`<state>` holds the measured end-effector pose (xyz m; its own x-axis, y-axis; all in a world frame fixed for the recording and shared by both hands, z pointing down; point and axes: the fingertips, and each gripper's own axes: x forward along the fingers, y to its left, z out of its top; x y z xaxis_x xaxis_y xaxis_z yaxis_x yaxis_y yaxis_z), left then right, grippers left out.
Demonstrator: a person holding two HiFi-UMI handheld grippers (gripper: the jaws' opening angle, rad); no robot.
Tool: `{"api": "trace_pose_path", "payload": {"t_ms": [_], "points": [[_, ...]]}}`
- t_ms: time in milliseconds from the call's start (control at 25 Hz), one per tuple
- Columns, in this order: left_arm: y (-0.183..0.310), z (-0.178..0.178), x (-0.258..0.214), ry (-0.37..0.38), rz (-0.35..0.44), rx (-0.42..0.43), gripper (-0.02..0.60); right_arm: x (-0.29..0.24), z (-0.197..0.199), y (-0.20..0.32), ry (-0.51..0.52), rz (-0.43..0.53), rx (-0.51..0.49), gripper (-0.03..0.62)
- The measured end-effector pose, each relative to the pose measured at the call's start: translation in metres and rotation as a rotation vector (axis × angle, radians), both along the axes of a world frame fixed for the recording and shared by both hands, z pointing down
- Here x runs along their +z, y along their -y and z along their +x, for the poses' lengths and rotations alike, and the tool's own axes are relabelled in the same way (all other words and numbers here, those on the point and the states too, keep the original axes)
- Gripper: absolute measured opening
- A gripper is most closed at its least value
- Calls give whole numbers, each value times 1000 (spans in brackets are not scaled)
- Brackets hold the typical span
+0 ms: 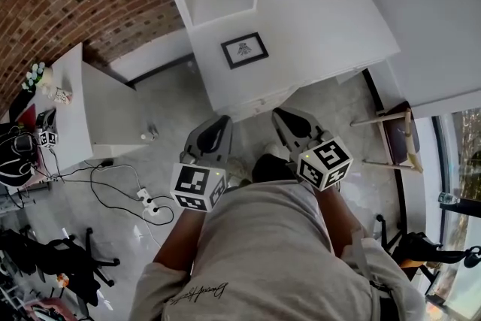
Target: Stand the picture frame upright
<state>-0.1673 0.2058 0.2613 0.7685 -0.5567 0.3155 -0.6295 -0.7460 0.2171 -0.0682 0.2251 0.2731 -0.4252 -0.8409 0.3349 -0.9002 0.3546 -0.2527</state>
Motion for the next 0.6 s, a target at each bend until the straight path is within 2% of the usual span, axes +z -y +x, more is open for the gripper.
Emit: {"api": "trace_pose_path", "payload": {"t_ms": [200, 600], "points": [[6, 6, 5, 2, -10, 15, 23, 4, 6, 5, 1, -8, 11, 29], [43, 21, 9, 14, -16, -12, 23, 6, 21, 47, 19, 2, -20, 29]]}}
